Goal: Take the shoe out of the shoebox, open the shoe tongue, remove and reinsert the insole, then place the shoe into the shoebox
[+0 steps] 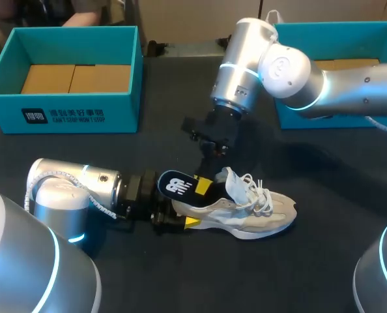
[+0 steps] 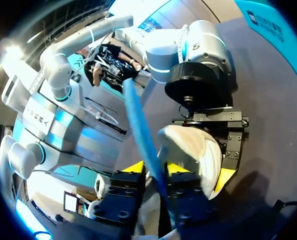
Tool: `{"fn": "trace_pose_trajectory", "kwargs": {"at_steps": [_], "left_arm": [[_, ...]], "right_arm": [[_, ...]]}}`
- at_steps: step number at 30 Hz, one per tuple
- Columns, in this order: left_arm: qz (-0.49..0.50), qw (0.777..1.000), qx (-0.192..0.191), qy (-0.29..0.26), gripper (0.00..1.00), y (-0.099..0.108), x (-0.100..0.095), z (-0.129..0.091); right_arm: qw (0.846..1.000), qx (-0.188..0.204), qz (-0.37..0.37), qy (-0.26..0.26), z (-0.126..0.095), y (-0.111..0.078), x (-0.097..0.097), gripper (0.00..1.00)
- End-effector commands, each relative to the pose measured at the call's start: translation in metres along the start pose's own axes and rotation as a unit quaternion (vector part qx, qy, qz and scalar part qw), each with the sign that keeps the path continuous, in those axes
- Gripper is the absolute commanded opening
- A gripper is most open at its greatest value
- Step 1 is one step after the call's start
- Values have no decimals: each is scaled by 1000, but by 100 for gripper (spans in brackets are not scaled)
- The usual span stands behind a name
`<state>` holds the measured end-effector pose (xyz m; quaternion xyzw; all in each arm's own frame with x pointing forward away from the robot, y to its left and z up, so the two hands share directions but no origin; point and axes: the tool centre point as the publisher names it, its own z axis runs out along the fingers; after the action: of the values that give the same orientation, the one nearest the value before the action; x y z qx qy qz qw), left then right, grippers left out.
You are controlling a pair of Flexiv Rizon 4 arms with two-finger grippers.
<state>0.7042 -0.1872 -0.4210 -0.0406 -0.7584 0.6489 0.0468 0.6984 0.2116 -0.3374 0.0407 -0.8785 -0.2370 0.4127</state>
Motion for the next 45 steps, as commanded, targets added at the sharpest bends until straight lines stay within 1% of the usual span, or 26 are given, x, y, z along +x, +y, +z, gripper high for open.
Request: {"fn": "trace_pose_trajectory", "kwargs": {"at_steps": [1, 6, 10, 12, 15, 16, 28, 30, 32, 33, 35, 36, 37, 38, 40, 42, 45], "left_arm": [[0, 1000, -1, 0, 0, 3, 0, 1], [0, 1000, -1, 0, 0, 3, 0, 1], [0, 1000, -1, 0, 0, 3, 0, 1], [0, 1000, -1, 0, 0, 3, 0, 1], [0, 1000, -1, 0, 0, 3, 0, 1], [0, 1000, -1, 0, 0, 3, 0, 1], [0, 1000, -1, 0, 0, 3, 0, 1], [0, 1000, -1, 0, 0, 3, 0, 1], [0, 1000, -1, 0, 0, 3, 0, 1], [0, 1000, -1, 0, 0, 3, 0, 1], [0, 1000, -1, 0, 0, 3, 0, 1], [0, 1000, -1, 0, 0, 3, 0, 1], [0, 1000, -1, 0, 0, 3, 0, 1], [0, 1000, -1, 0, 0, 3, 0, 1], [0, 1000, -1, 0, 0, 3, 0, 1], [0, 1000, -1, 0, 0, 3, 0, 1], [0, 1000, -1, 0, 0, 3, 0, 1]], "right_arm": [[1000, -1, -4, 3, -1, 3, -2, 0], [1000, -7, -16, 4, -6, 7, -1, 0], [999, -16, -33, 0, -12, 15, 3, 0], [999, -26, -46, 0, -15, 21, 4, 0], [996, -53, -67, 3, -20, 33, 6, 0], [996, -53, -70, -3, -21, 38, 7, 0], [996, -53, -70, -3, -21, 38, 7, 0], [996, -52, -66, -12, -29, 54, 8, 0], [995, -68, -75, -17, -41, 66, 12, 0], [994, -69, -77, -22, -47, 72, 15, 0], [991, -88, -92, -31, -61, 81, 24, 0], [991, -86, -97, -38, -66, 86, 30, 0], [990, -93, -100, -44, -73, 91, 35, 0], [987, -108, -111, -44, -81, 95, 42, 0], [984, -121, -120, -50, -94, 106, 55, 0], [978, -167, -114, -57, -112, 120, 70, 0], [978, -167, -114, -57, -112, 120, 70, 0]]}}
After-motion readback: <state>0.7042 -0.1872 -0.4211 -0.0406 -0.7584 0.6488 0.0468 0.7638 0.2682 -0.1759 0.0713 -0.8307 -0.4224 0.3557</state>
